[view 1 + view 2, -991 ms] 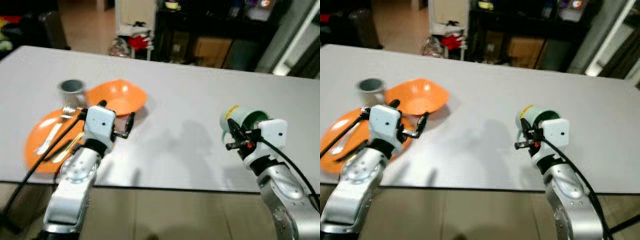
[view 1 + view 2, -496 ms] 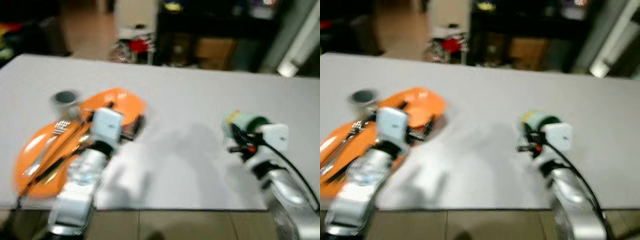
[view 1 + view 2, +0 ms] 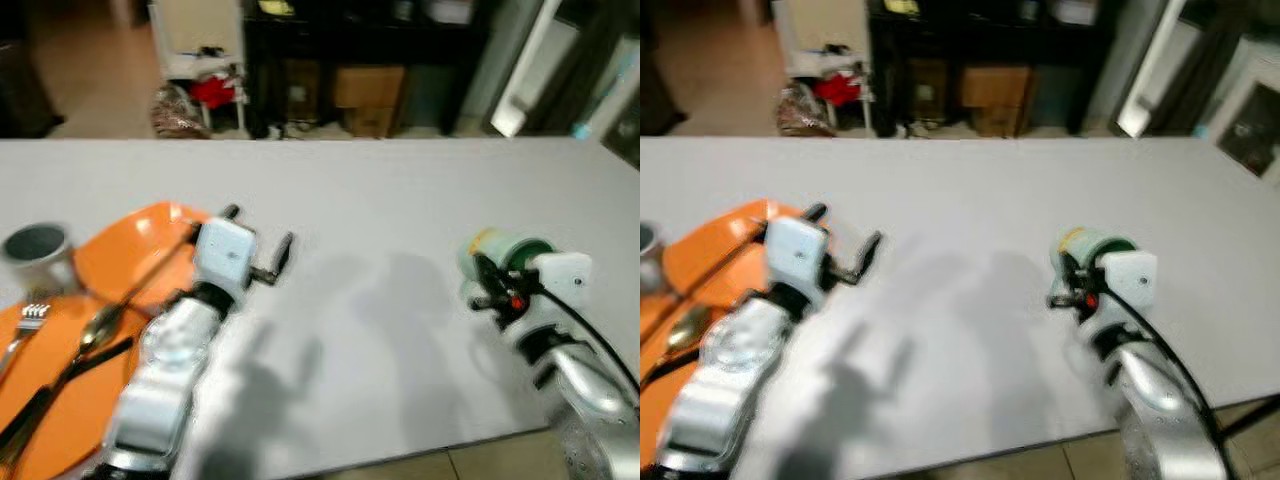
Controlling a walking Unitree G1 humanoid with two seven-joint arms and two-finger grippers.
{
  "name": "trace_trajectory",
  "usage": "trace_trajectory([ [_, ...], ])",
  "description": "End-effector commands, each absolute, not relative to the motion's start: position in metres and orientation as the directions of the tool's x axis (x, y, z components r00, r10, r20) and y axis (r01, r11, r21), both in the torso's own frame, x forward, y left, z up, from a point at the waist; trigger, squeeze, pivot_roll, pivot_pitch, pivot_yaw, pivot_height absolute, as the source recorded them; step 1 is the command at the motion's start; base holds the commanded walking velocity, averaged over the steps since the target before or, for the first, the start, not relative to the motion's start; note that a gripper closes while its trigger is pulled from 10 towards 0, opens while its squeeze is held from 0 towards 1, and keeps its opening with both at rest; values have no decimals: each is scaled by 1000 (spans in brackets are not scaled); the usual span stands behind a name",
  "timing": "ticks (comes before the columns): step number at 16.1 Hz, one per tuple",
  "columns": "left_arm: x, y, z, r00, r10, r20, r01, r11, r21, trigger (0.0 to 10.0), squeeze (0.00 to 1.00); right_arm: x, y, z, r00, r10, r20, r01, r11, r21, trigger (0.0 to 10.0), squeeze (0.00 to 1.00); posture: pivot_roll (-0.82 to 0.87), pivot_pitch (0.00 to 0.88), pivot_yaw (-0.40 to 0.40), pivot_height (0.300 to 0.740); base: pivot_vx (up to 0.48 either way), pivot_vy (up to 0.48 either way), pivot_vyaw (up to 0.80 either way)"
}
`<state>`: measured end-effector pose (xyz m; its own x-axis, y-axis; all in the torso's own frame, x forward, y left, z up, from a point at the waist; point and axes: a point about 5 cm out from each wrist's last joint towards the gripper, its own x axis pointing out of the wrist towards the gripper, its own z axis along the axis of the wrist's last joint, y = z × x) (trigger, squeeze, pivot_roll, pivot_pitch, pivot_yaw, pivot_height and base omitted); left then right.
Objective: Setting the table
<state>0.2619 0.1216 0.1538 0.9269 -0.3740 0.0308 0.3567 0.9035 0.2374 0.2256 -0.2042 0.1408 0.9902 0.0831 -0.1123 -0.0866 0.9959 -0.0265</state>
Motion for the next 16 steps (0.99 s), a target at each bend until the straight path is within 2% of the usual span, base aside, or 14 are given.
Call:
trace_trajectory([
  [1,262,128,156,933,-359,31,340,905,257,10000,0,229,-201,146,991,101,-93,-103,994,-22,10000,0,3,0,-61,740,300,0,0],
  [5,263,128,155,932,-362,25,343,902,262,10000,0,234,-206,146,988,110,-113,-115,993,-40,10000,0,6,0,-64,740,290,0,0],
  [10,263,127,154,928,-372,9,356,895,267,10000,0,249,-208,145,973,176,-152,-191,977,-92,10000,0,6,0,-58,740,0,0,0],
  [13,265,124,158,899,-438,-1,421,863,278,10000,0,289,-212,146,910,341,-235,-374,920,-115,10000,0,-1,0,-41,740,0,0,0],
  [16,262,116,164,834,-552,-31,536,794,288,10000,0,329,-217,148,820,444,-361,-529,829,-183,10000,0,9,0,-33,740,0,0,0],
])
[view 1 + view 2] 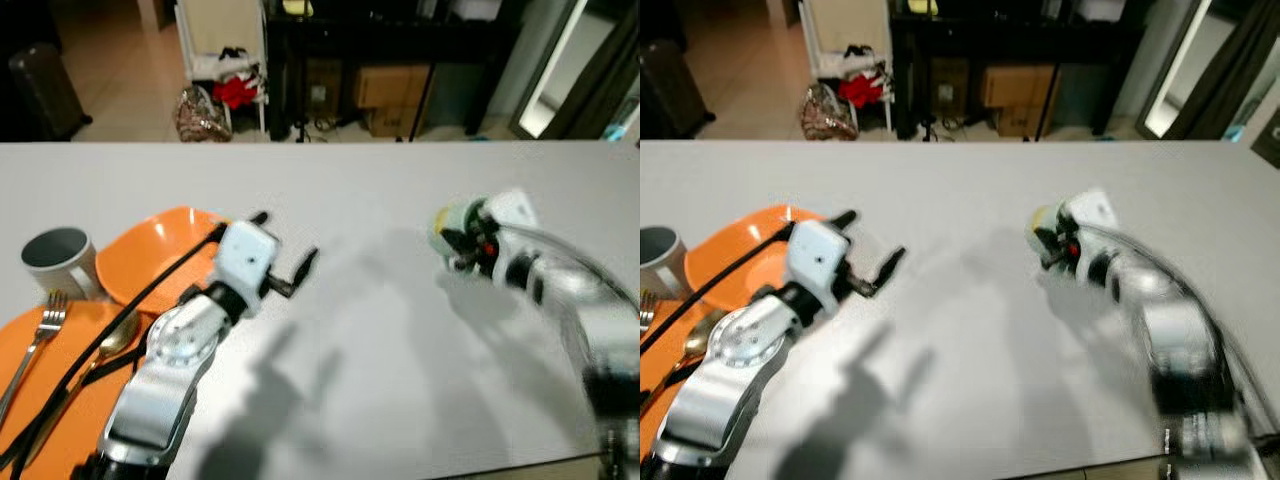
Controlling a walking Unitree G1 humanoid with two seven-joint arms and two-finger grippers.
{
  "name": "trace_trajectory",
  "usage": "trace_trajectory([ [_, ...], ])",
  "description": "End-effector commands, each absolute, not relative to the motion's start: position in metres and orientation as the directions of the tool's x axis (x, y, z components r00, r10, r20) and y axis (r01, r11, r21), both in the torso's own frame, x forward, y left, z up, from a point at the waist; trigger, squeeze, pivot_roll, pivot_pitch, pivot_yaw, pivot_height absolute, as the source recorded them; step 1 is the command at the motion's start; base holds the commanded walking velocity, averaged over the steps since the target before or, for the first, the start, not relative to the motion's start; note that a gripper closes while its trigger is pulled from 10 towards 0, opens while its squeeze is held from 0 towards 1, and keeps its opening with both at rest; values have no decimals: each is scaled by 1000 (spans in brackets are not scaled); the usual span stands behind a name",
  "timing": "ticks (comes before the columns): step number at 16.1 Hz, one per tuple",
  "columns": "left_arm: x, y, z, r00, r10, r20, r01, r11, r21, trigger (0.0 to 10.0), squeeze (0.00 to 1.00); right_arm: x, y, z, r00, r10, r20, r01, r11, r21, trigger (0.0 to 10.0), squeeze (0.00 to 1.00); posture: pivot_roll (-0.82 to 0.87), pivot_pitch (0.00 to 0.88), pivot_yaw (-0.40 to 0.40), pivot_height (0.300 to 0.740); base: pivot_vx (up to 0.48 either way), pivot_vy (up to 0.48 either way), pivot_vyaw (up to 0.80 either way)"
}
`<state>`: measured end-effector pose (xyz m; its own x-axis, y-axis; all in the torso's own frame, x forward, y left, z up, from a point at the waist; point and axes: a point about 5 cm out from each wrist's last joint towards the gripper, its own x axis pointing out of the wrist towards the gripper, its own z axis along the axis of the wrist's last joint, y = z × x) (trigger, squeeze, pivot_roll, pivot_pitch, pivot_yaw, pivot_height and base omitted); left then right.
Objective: Setting the table
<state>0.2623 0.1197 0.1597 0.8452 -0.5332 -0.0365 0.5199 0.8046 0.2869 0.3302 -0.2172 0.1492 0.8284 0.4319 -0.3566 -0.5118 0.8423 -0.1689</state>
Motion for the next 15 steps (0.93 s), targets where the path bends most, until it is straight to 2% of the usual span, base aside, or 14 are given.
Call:
trace_trajectory([
  [1,261,116,165,811,-583,-53,571,766,294,10000,0,337,-216,150,787,476,-393,-575,798,-184,10000,0,21,0,-35,740,0,0,0],
  [2,261,116,165,796,-601,-68,591,748,302,10000,0,341,-214,151,765,498,-410,-603,777,-182,10000,0,23,0,-35,740,0,0,0],
  [4,249,116,169,685,-714,-145,718,628,300,10000,0,356,-204,155,634,592,-498,-743,645,-178,10000,0,58,0,-48,740,0,0,0],
  [5,245,117,170,657,-735,-169,746,599,291,10000,0,359,-202,155,607,606,-514,-766,618,-176,10000,0,58,0,-48,740,0,0,0],
  [6,236,119,166,593,-767,-245,801,530,277,10000,0,363,-196,155,544,630,-554,-814,558,-165,10000,0,74,0,-56,740,0,0,0],
  [7,231,119,163,571,-776,-268,818,512,262,10000,0,366,-194,154,523,630,-574,-827,538,-164,10000,0,80,0,-60,740,0,0,0],
  [11,224,116,162,545,-789,-282,837,495,233,10000,0,371,-191,152,488,605,-629,-849,496,-182,10000,0,87,0,-63,740,0,0,0],
  [12,223,116,162,541,-789,-291,840,492,228,10000,0,372,-193,153,464,591,-660,-865,462,-195,10000,0,88,0,-67,740,0,0,0],
  [15,223,116,163,542,-787,-295,839,493,228,10000,0,373,-194,154,455,593,-664,-871,452,-193,10000,0,87,0,-66,740,0,0,0],
])
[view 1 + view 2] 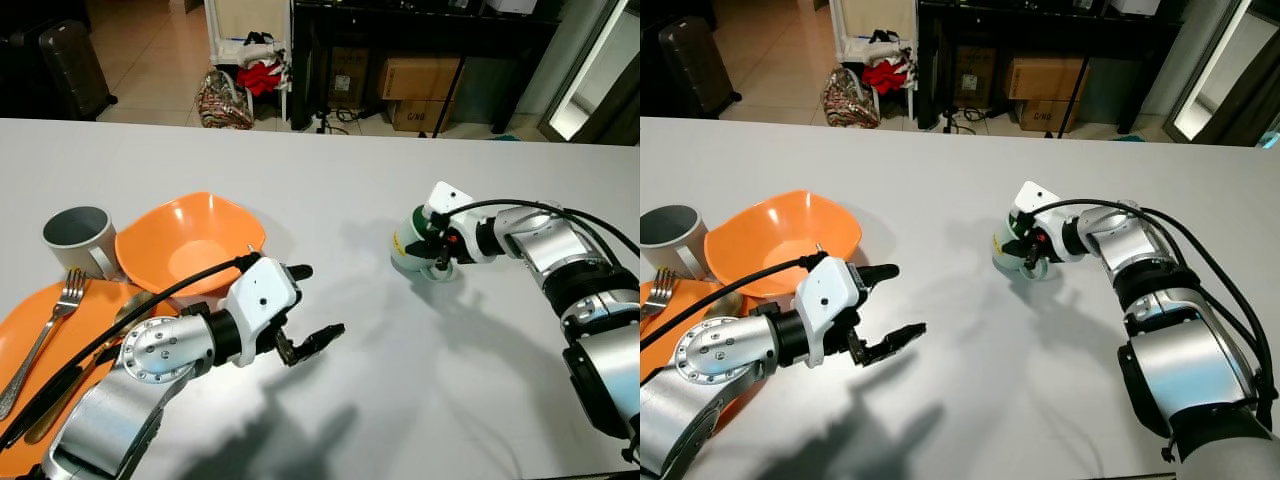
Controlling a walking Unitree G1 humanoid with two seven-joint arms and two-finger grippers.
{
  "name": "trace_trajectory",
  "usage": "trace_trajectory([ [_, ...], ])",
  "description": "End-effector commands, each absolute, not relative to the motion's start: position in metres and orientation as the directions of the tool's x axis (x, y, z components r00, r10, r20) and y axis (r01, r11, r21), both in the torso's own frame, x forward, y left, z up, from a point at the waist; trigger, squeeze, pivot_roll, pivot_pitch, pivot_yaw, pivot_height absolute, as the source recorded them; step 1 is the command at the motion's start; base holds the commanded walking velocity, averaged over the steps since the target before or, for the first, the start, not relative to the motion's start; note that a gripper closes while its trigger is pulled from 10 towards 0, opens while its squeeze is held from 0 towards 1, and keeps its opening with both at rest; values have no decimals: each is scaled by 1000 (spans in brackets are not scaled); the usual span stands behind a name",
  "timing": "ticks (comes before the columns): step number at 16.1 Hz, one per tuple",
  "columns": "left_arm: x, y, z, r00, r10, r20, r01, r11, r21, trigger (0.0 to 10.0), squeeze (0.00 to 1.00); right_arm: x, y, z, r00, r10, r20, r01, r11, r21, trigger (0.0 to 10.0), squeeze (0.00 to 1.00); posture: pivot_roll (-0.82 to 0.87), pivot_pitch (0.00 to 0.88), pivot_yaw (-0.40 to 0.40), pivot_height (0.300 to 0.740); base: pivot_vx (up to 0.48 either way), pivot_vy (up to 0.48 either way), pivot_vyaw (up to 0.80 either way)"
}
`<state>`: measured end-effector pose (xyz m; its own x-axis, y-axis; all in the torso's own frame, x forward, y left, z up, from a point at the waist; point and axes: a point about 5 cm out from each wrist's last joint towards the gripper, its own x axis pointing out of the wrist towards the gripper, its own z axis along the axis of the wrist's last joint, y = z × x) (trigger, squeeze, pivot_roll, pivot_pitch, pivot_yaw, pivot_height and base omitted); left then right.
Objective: Setting the table
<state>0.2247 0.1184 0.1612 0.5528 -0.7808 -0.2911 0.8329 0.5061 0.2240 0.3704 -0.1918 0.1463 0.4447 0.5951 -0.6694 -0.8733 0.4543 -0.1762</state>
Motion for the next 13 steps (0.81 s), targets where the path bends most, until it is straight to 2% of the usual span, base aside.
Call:
trace_trajectory([
  [1,223,116,163,545,-785,-293,837,495,233,10000,0,373,-194,153,456,587,-669,-872,445,-205,10000,780,85,0,-64,740,0,0,0],
  [2,223,116,163,546,-785,-293,837,495,233,10000,0,373,-194,152,456,586,-670,-872,444,-206,10000,992,85,0,-64,740,0,0,0],
  [7,230,114,165,550,-785,-284,834,499,236,10000,0,375,-196,164,452,625,-637,-881,427,-205,10000,1000,61,0,-47,740,0,0,0],
  [9,236,113,168,552,-792,-260,832,502,238,10000,0,375,-201,178,426,644,-635,-899,380,-217,10000,1000,45,0,-38,740,0,0,0],
  [12,241,112,172,560,-795,-234,825,510,243,10000,0,371,-216,200,403,674,-619,-914,333,-233,10000,1000,17,0,-32,740,0,0,0],
  [13,241,113,173,576,-790,-212,814,531,235,10000,0,365,-228,222,447,723,-526,-894,365,-258,10000,1000,7,0,-32,740,0,0,0],
])
